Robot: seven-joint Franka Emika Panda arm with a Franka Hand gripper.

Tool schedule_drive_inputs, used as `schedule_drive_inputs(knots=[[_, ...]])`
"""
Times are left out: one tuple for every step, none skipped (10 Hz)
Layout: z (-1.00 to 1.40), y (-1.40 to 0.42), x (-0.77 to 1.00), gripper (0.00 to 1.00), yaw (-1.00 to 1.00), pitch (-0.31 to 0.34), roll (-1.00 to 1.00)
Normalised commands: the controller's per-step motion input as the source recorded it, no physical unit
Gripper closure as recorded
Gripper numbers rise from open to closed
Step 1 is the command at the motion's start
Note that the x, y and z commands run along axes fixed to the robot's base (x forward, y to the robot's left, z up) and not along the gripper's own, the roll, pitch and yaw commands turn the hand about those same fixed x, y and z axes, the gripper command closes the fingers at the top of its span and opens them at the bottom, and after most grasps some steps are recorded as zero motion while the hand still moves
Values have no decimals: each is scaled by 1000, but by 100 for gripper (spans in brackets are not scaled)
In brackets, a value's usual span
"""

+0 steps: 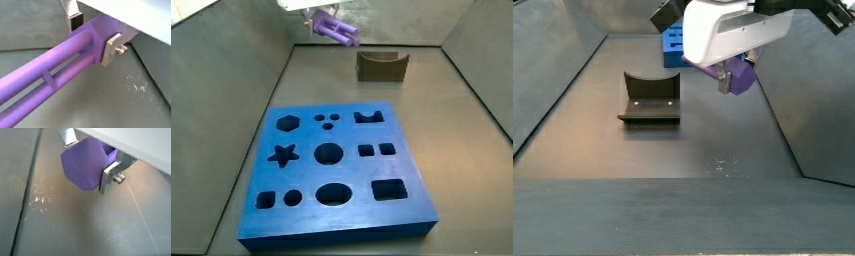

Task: Pick up the 3 prong object. Move up. Rotate the 3 prong object. Place the 3 prong object on the fixture. Regrasp the 3 prong object. Move to above the board. Insert the 3 prong object.
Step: Rotate the 3 prong object.

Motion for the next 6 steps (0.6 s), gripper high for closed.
schedule_drive_inputs(knots=[[-44, 2, -21, 100, -1000, -5, 1], [-36, 3, -13, 100, -1000, -6, 1], [-29, 5, -6, 100, -1000, -6, 1], [-25, 5, -3, 100, -1000, -6, 1], [-22, 6, -1, 100, -1000, -7, 1], [-21, 6, 0, 100, -1000, -7, 1]])
